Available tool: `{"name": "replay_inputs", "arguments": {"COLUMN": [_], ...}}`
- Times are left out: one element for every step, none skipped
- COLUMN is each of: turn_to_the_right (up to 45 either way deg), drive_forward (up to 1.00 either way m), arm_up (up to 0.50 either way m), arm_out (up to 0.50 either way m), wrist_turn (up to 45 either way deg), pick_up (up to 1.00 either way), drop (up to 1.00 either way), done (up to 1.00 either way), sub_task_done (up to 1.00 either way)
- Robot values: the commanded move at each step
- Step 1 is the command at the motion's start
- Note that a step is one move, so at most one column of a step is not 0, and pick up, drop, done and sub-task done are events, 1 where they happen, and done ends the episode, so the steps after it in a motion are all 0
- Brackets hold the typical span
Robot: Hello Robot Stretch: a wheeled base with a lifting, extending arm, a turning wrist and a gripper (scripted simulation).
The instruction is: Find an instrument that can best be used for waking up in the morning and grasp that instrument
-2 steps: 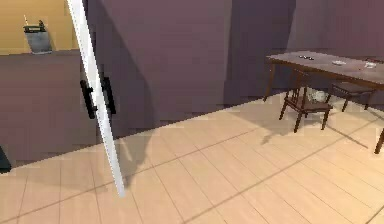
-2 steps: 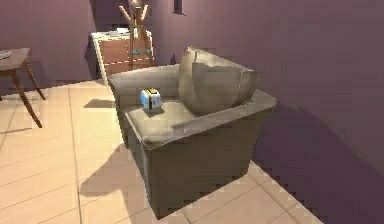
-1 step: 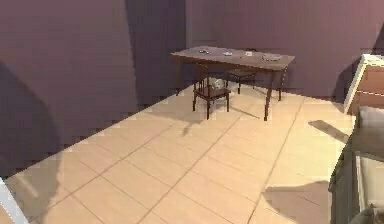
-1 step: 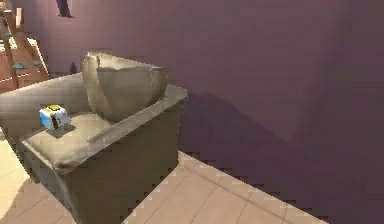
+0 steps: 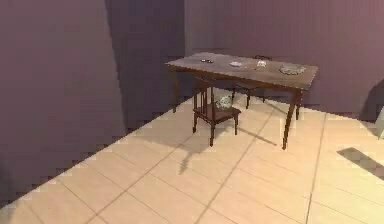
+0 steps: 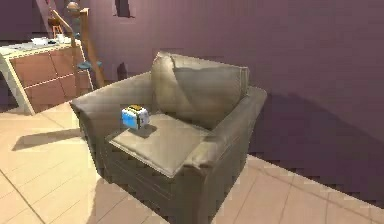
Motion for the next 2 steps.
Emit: {"name": "replay_inputs", "arguments": {"turn_to_the_right": [36.0,0.0], "drive_forward": [0.00,0.35], "arm_up": [0.00,0.00], "arm_out": [0.00,0.00], "wrist_turn": [0.0,0.0], "pick_up": [0.00,0.00], "drop": [0.00,0.00], "done": [0.00,0.00], "sub_task_done": [0.00,0.00]}}
